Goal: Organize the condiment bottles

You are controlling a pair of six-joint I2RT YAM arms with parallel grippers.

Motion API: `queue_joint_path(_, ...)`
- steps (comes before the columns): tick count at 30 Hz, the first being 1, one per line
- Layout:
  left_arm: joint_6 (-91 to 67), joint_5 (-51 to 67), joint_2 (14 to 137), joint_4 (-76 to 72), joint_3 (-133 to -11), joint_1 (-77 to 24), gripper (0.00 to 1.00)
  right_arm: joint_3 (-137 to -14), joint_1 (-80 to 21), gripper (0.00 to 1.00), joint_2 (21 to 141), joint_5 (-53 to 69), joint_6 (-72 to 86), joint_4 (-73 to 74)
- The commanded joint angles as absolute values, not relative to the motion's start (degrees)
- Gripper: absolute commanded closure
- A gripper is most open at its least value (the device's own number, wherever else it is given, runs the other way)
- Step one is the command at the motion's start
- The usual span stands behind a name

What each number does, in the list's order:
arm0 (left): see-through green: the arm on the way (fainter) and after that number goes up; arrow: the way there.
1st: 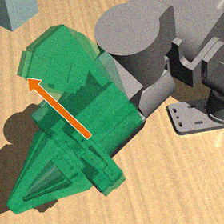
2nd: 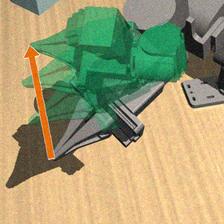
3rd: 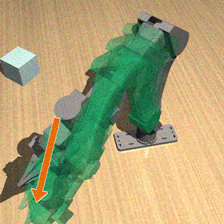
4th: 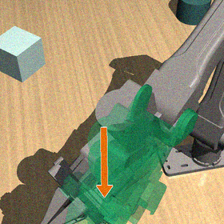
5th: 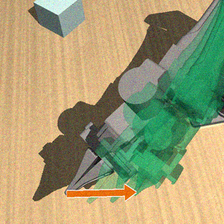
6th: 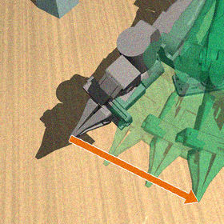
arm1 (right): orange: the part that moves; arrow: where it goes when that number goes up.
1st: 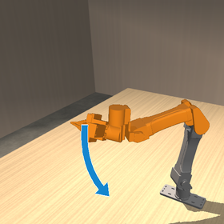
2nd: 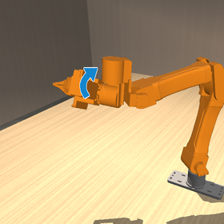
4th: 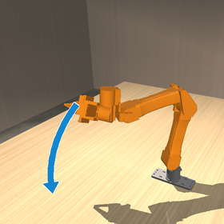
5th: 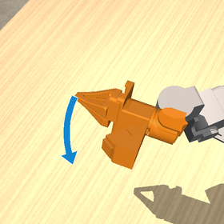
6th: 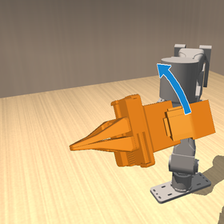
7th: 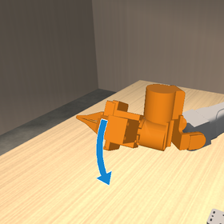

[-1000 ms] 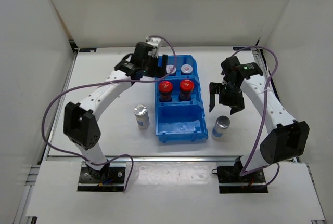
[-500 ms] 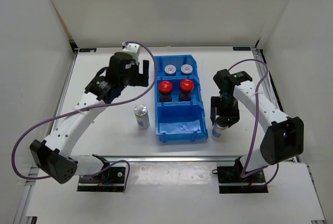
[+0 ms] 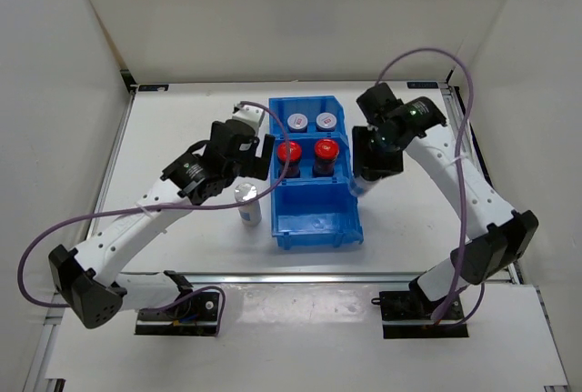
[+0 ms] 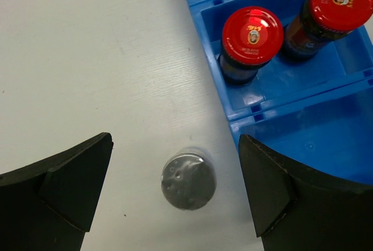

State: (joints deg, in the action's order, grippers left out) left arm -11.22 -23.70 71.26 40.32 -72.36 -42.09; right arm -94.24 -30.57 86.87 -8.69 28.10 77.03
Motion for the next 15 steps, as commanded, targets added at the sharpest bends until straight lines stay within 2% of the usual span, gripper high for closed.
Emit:
queue_joint_path(1,-13.62,-28.21,66.36,40.96,-69.88,-42.28,0.0,-101.68,-34.88,0.97,87.62,-10.81,28.04,85.43)
queue_joint_path(15,-14.68,-30.15,62.59,42.19,-65.57,-45.35,0.0,-96.25,-43.5,1.0,94.57,-5.01,30.32,78.76)
